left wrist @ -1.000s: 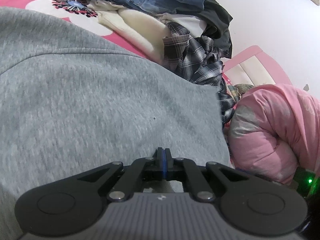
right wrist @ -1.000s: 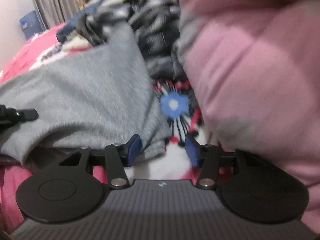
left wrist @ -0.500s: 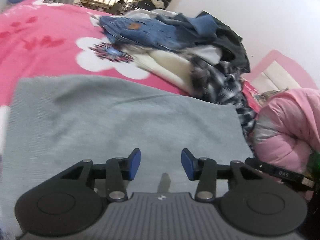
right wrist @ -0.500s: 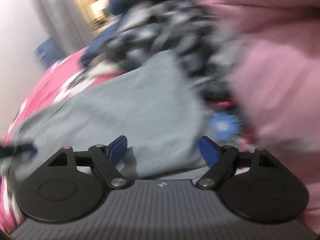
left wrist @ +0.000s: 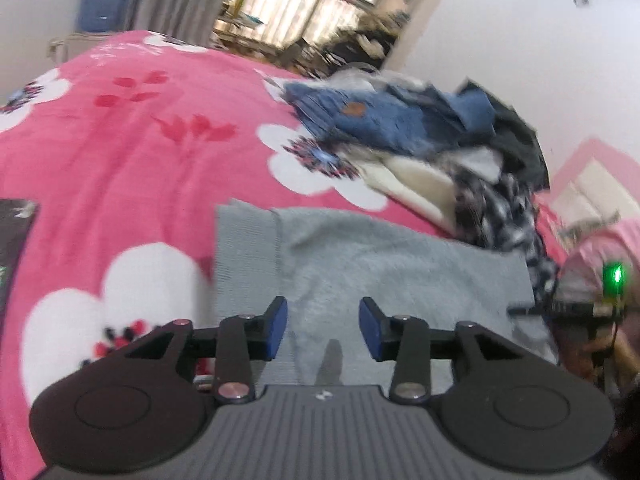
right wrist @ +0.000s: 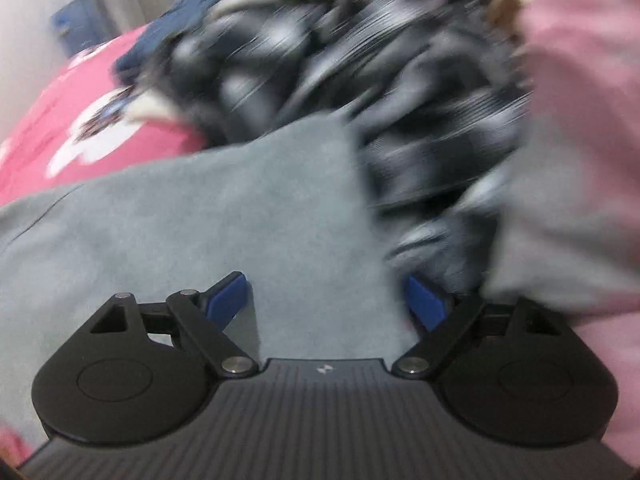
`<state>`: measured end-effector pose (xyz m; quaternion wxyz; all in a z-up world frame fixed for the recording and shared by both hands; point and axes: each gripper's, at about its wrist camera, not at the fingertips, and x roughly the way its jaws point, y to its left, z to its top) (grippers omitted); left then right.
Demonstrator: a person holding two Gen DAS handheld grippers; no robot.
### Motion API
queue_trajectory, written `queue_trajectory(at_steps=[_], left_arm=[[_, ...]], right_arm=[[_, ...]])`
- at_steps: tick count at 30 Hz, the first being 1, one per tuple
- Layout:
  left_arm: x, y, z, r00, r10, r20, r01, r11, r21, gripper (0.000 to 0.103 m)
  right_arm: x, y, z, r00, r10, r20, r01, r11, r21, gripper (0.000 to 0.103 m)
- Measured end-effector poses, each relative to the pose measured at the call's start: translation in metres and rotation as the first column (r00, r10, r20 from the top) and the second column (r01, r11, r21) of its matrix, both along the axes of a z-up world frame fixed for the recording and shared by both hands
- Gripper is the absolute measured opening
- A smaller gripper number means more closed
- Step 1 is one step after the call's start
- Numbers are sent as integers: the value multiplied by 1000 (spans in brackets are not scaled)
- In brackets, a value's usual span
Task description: Fold clothes
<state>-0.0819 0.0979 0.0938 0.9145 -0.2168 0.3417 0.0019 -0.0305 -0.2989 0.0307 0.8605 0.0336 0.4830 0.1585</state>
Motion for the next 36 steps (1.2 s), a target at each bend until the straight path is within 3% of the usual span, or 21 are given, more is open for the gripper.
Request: queue_trajectory(at_steps=[1,3,4,6,9,11,12,14,16,17,20,23,27,28,29,32,35,36], left_arm=[[-4,7,0,999,32,6,-32,999,-4,44],[-8,22,-4,996,84,0,-84,996,-33,42],[-10,31,-7,993,114,-3,-114,991,-66,42],[-12,40,-10,988,152,-5,-151,981,-124,42],[-3,27,-3,996,90,14,-89,993,-79,42],[14,4,8,999,-15,45,18,998,-56,42],[26,-8,13,995,-81,65,87,993,-86,43],[56,-34,18,971,-219,101,234,954,-185,53],[91,-65,20,925,-356,134,380,886,-265,55],[107,-81,21,898,-414,148,440,854,-280,55],[143,-124,22,851,-509,128,525,824,-211,59],[171,-144,9,846,-533,24,511,797,-322,60],[186,-159,-15,860,-509,-26,458,793,-402,57],[194,-163,-22,866,-497,-51,439,805,-399,47],[200,-166,-29,872,-484,-76,416,813,-409,17],[206,-163,-46,892,-437,-113,330,802,-498,13],[192,-152,-28,902,-427,-62,349,808,-475,12],[187,-144,-19,906,-421,-41,348,798,-492,12]], right_arm=[[-2,1,-2,1000,2,-24,-1,999,42,82],[-9,3,3,1000,16,4,-16,1000,17,49],[-11,2,6,1000,17,9,-17,1000,19,42],[-12,-15,10,999,-31,-17,33,994,107,11],[-14,-35,14,995,-89,-51,98,970,221,9],[-18,-30,19,996,-82,-28,86,972,217,8],[-21,-23,22,998,-59,1,58,978,199,8],[-32,-2,33,998,18,53,-28,981,190,8],[-41,22,43,990,112,89,-128,973,192,9],[-45,35,48,981,162,104,-180,964,194,9],[-50,65,54,952,271,139,-293,940,173,9],[-45,73,50,955,270,119,-289,939,185,9],[-48,77,52,954,273,128,-293,939,181,9],[-49,78,52,951,280,130,-301,937,178,9],[-51,79,52,948,290,134,-310,935,172,9],[-61,78,55,944,299,142,-319,935,154,9],[-59,72,60,944,299,138,-323,921,216,9],[-58,70,64,942,306,141,-333,910,249,9]])
